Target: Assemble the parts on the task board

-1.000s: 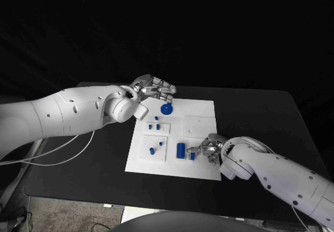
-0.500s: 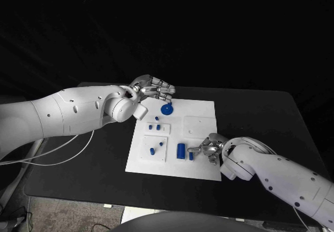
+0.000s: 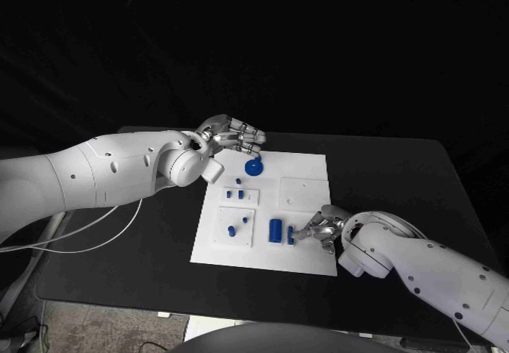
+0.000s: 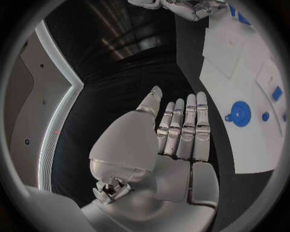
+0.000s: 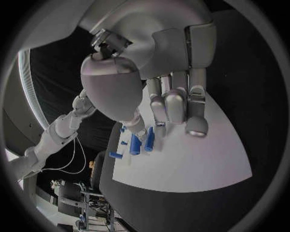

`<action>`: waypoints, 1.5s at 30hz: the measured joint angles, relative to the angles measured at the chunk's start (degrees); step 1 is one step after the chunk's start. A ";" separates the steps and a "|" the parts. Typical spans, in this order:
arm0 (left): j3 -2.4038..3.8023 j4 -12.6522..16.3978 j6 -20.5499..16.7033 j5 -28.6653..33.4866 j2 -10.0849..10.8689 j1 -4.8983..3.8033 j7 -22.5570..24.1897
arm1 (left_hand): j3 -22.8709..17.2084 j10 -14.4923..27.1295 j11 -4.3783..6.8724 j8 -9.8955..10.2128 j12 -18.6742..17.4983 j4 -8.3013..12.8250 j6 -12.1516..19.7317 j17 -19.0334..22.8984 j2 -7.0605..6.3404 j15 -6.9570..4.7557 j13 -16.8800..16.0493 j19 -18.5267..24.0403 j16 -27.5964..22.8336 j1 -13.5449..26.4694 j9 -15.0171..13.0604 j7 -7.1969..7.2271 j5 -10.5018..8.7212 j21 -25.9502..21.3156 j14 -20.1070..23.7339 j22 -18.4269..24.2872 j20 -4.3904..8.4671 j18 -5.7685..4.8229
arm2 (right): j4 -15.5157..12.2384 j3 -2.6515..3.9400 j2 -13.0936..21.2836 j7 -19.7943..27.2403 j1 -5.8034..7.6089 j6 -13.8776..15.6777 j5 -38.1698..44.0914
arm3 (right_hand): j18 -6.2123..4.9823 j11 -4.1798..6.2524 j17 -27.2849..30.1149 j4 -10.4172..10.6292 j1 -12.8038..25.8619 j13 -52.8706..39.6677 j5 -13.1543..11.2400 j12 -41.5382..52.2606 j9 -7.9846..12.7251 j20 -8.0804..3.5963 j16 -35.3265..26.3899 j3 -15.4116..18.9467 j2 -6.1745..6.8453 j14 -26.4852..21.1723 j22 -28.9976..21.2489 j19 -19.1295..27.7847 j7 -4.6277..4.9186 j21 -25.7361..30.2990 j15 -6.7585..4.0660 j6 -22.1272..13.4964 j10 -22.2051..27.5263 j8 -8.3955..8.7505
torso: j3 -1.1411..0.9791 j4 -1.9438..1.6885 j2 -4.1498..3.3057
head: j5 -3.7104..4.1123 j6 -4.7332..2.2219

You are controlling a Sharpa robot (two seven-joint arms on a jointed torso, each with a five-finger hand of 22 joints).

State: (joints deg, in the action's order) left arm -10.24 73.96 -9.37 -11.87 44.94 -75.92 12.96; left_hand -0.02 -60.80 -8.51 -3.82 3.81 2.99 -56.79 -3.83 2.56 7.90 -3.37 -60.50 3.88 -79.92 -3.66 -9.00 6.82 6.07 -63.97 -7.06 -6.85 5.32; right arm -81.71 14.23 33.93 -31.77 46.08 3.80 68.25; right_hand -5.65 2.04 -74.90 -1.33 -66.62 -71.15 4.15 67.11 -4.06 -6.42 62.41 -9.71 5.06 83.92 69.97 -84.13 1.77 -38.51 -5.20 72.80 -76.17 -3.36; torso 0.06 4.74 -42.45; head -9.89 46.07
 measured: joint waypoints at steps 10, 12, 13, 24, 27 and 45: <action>0.00 0.04 0.05 -0.06 -0.02 0.00 -0.06 | 0.00 0.00 0.00 0.00 0.00 0.00 0.00 0.00 0.00 0.00 0.00 0.00 0.00 0.00 0.00 0.00 0.00 0.00 0.00 0.04 0.00 0.00 | -0.07 -0.02 -0.14 0.26 -0.54 -1.32 0.58 | 0.00 0.00 0.00 0.01 0.00 0.00 -0.16 0.00 0.00 0.00 0.00 0.01 0.00 0.00 -0.01 0.00 0.00 0.00 0.00 0.00 0.00 0.00 | 0.01 -0.02 -0.05 | 0.38 -0.11; 0.00 0.05 0.06 -0.07 -0.02 0.00 -0.07 | 0.00 0.00 0.00 0.00 0.00 0.00 0.00 0.00 0.00 0.00 0.00 0.00 0.00 0.00 0.00 0.00 0.00 0.00 0.00 0.04 0.00 0.00 | 0.02 -0.01 -0.23 0.29 -0.59 -1.42 0.66 | 0.00 0.00 -0.02 0.01 0.00 0.00 -0.16 0.00 0.00 0.00 0.00 0.01 0.00 0.00 -0.01 0.00 0.00 0.00 0.00 0.00 0.00 0.00 | 0.02 -0.05 -0.06 | 0.41 -0.07; 0.00 0.05 0.06 -0.08 -0.02 0.00 -0.07 | 0.00 0.00 0.00 0.00 0.00 0.00 0.00 0.00 0.00 0.00 0.00 0.00 0.00 0.00 0.00 0.00 0.00 0.00 0.00 0.04 0.00 0.00 | 0.04 0.00 -0.26 0.30 -0.61 -1.44 0.68 | 0.00 0.00 -0.03 0.01 0.00 0.00 -0.16 0.00 -0.01 0.00 0.00 0.01 0.00 0.00 -0.01 0.00 0.00 0.00 0.00 0.00 0.00 0.00 | 0.02 -0.07 -0.06 | 0.41 -0.07; -0.01 0.09 0.11 -0.11 0.03 0.00 -0.12 | 0.00 0.00 0.00 0.00 0.00 0.00 0.00 0.00 0.00 0.00 0.00 0.00 0.00 0.00 0.00 0.00 0.00 0.00 0.00 0.09 0.00 0.00 | 0.83 0.06 -0.91 0.36 -0.90 -1.41 1.29 | 0.00 0.00 -0.04 -2.24 -0.58 -0.15 -1.04 0.01 -0.01 0.00 0.00 -1.96 -3.38 0.00 -0.01 0.00 -0.12 0.00 0.01 0.13 0.00 -0.33 | 0.05 -0.16 -0.09 | 0.41 0.10; -0.01 0.09 0.12 -0.12 0.06 0.00 -0.14 | 0.00 0.00 0.00 0.00 0.00 0.00 0.00 0.00 0.00 0.00 0.00 0.00 0.00 0.00 0.00 0.00 0.00 0.00 0.00 0.09 0.00 0.00 | 1.00 0.08 -1.02 0.36 -0.96 -1.31 1.48 | 0.01 0.21 -0.04 -4.01 -0.21 -0.15 -1.04 0.01 -0.01 0.00 0.00 -2.84 -5.21 -0.01 -0.01 0.00 -0.21 0.00 0.01 0.23 0.21 -0.51 | 0.05 -0.16 -0.09 | 0.37 0.13; -0.01 -0.19 0.12 -0.14 0.13 0.00 -0.18 | 0.00 0.00 0.00 0.00 0.00 0.00 0.00 0.00 0.00 0.00 0.00 0.00 0.00 0.00 0.00 0.00 0.00 0.00 0.00 0.09 0.00 0.00 | -0.04 0.62 1.45 2.69 -1.22 0.47 -1.15 | 0.00 -0.12 -0.03 5.86 2.95 0.41 2.35 -0.42 -0.03 0.00 -0.73 4.96 0.39 -0.04 -0.54 0.00 0.61 0.83 0.04 -0.63 0.54 -0.29 | 0.04 0.10 0.08 | 0.37 -1.17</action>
State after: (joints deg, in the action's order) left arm -10.25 73.77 -9.24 -12.01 45.06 -75.92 12.79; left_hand -0.02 -60.80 -8.51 -3.82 3.81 2.99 -56.79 -3.83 2.56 7.90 -3.37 -60.50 3.88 -79.92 -3.66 -9.00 6.82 6.07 -63.97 -6.98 -6.85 5.32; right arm -81.75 14.85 35.38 -29.07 44.85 4.26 67.10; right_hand -5.65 1.92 -74.94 4.53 -63.67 -70.74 6.49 66.69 -4.09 -6.42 61.67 -4.75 5.44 83.88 69.43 -84.13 2.39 -37.68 -5.16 72.17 -75.63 -3.65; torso 0.10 4.84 -42.37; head -9.52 44.90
